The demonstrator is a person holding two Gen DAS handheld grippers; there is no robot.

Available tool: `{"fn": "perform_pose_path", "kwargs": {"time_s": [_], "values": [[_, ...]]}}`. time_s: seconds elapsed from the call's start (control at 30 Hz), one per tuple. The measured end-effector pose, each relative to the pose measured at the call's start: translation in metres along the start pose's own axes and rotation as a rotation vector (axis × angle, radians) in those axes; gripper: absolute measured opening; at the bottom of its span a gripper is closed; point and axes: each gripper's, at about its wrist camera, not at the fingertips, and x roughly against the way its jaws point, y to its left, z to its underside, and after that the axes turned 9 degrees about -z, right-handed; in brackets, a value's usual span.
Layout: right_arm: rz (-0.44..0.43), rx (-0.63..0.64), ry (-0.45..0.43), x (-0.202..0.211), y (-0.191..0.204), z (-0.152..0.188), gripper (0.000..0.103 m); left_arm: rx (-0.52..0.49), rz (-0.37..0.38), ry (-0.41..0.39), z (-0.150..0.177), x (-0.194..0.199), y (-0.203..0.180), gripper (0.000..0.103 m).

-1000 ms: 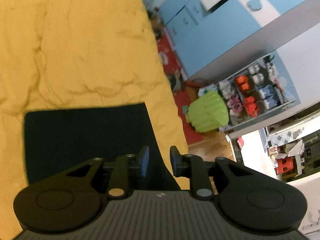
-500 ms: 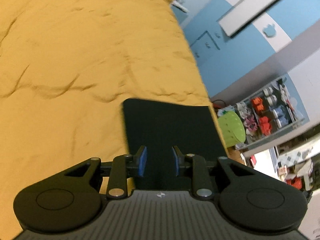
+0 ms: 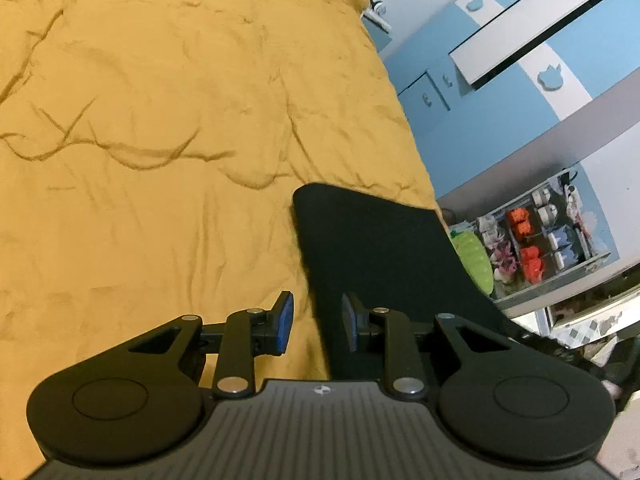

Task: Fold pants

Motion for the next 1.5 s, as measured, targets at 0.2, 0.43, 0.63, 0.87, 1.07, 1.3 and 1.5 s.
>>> {"fn": "perform_pose_path", "kwargs": {"time_s": [0.2, 0.43, 0.63, 0.87, 1.07, 1.3, 1.5], "values": [[0.053, -0.020, 0.020, -0.018, -0.026, 0.024, 0.004, -0.036, 0.014, -0.013, -0.007, -0.015, -0.008, 0.026], [0.113, 0.059, -0.010, -0.005, -0.019, 0.019, 0.018, -0.148, -0.045, -0.093, -0.030, -0.021, -0.020, 0.024], [0.031, 0.169, -0.070, -0.011, 0.008, 0.015, 0.011, -0.257, -0.044, -0.117, -0.037, -0.049, -0.045, 0.020], [0.101, 0.102, -0.008, -0.053, -0.028, 0.038, 0.009, -0.323, -0.206, -0.112, -0.037, -0.100, -0.044, 0.006], [0.098, 0.067, -0.003, -0.068, -0.036, 0.041, 0.009, -0.313, -0.268, -0.114, -0.044, -0.101, -0.035, 0.006], [0.063, 0.160, -0.103, -0.025, -0.002, 0.040, 0.014, -0.409, -0.168, -0.128, -0.005, -0.026, -0.052, 0.006], [0.086, 0.296, -0.061, -0.026, 0.021, 0.060, 0.014, -0.467, -0.039, -0.047, 0.055, 0.006, -0.059, 0.006]]}}
